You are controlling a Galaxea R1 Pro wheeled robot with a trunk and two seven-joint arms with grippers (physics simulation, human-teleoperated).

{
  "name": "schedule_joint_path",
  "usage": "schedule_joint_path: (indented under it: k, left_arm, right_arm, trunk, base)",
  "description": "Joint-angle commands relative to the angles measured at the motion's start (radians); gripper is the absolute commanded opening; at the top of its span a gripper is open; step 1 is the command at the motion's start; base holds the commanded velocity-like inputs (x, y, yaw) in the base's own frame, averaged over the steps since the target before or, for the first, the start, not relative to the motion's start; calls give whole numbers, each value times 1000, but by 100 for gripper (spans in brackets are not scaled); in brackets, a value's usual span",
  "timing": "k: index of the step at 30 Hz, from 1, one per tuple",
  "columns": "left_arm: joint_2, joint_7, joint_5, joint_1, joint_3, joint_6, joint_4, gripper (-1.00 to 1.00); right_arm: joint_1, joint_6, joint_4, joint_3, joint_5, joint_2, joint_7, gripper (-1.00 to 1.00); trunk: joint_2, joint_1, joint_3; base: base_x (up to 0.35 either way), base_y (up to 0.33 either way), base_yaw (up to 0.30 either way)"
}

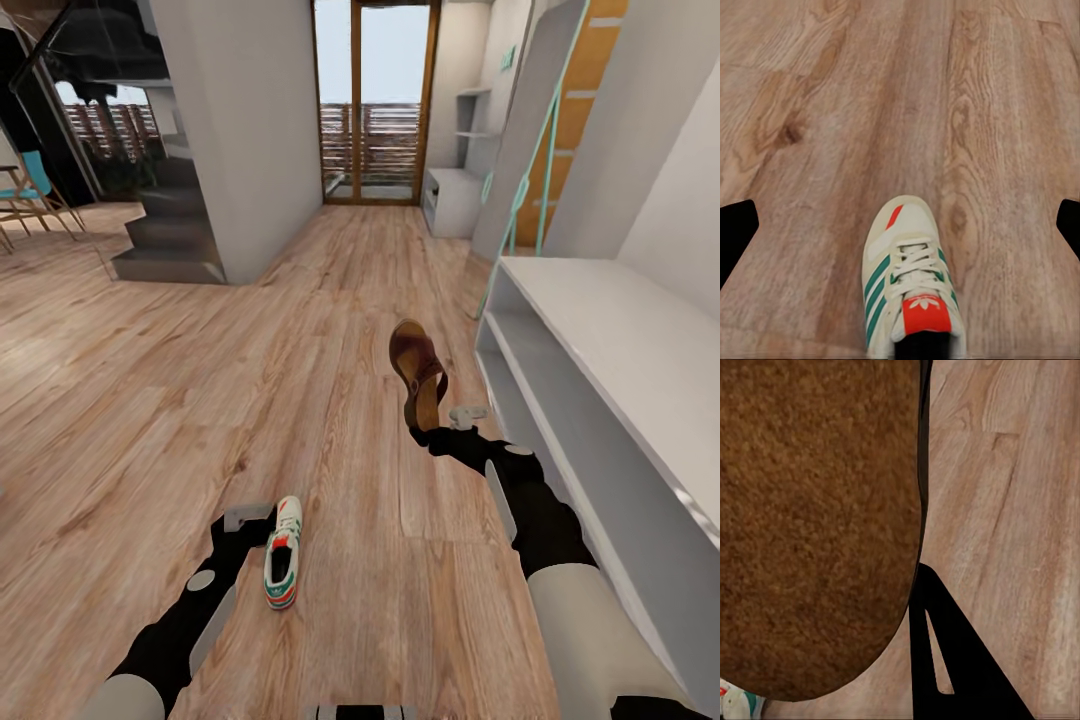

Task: Pick up the two gym shoes and the two sandals from the corridor floor and place them onto the hallstand (shoe rack) in the corridor, making sure they are on the rack and not on the floor. Arrange them so the two gym shoes are next to each other and the two sandals are next to each other.

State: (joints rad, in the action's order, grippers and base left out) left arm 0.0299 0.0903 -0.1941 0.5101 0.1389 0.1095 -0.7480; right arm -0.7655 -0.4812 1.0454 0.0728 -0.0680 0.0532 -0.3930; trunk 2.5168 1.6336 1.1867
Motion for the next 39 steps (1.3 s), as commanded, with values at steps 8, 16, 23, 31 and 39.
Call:
schedule_joint_path:
  k: [8,16,23,31,39]
  left_arm:
    - [2,9,-11,1,8,5,1,100]
    - [1,9,-11,1,7,5,1,100]
    - [1,9,-11,0,7,5,2,100]
    - [2,8,-12,-1,8,5,9,100]
    - [1,9,-10,0,21,6,35,100]
  right_arm:
    - [-1,-5,1,5,-4,1,-9,-100]
    - [-1,-5,3,5,-4,0,-9,-100]
    - [-1,-6,17,5,-3,-1,-9,-100]
    - [-1,-6,19,5,-4,-1,-9,-100]
    - [0,-5,19,5,-4,-1,-9,-100]
  trunk:
    - [2,3,39]
    - [4,7,70]
    - [6,10,102]
    - [8,14,142]
    - [10,17,173]
  base:
    - [0,0,0]
    - [0,0,0]
    - [0,0,-69]
    - [0,0,-145]
    - [0,0,-11]
